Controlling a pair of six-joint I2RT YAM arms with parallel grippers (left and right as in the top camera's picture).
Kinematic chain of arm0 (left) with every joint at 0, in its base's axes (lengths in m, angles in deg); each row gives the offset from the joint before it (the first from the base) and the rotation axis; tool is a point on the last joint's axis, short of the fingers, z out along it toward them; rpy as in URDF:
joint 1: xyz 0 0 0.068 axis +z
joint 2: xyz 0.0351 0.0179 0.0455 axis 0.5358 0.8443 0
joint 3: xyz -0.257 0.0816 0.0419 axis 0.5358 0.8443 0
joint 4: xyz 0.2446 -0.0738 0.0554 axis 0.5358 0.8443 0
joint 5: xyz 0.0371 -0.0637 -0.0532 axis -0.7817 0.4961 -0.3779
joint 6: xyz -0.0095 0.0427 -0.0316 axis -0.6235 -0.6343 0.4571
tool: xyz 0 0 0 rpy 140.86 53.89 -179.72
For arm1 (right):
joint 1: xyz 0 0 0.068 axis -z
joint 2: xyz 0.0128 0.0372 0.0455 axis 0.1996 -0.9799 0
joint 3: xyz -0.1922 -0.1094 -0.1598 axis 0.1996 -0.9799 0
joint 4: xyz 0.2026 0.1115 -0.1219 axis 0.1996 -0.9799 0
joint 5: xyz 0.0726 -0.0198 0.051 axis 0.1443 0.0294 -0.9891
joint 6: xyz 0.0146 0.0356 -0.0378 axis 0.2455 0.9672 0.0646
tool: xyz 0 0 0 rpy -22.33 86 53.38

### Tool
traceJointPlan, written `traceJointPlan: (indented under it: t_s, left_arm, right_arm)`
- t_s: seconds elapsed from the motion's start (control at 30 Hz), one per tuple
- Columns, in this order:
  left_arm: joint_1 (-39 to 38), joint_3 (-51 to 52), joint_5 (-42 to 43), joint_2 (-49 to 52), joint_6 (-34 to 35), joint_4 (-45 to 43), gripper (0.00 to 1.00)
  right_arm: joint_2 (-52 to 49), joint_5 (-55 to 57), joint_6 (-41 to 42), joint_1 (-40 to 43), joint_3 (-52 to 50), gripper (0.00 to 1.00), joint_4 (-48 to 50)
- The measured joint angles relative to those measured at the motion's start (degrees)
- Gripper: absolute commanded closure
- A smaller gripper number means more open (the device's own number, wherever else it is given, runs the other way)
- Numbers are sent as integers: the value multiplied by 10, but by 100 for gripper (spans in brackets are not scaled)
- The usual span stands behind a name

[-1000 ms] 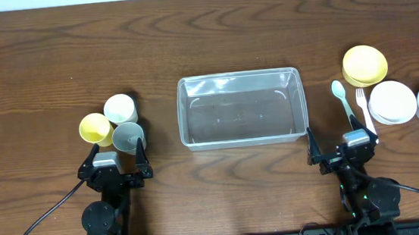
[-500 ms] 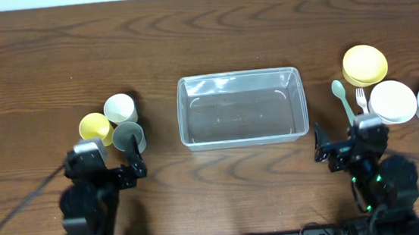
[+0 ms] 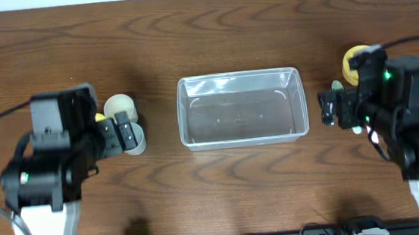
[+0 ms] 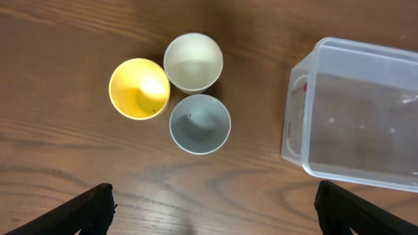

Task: Pack container
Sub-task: 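Move the left gripper over the grey cup and grasp its rim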

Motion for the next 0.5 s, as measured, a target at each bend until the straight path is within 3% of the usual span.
traceJointPlan:
  t_s: [0.1,0.27,0.4,0.5]
  left_arm:
    - [0,-1,0,35,0,4,4]
    - [0,-1,2,99,2,6,34]
    - [0,-1,2,158,0,6,64]
    - [0,-1,2,205,-2,5,68]
  right_arm:
    - [-31,12,14,0,3,9,-15]
    - [-88,33,36,0,3,24,-36]
    - [-131,39,44,0,3,26,-40]
    - [-152,40,47,0,3,25,-40]
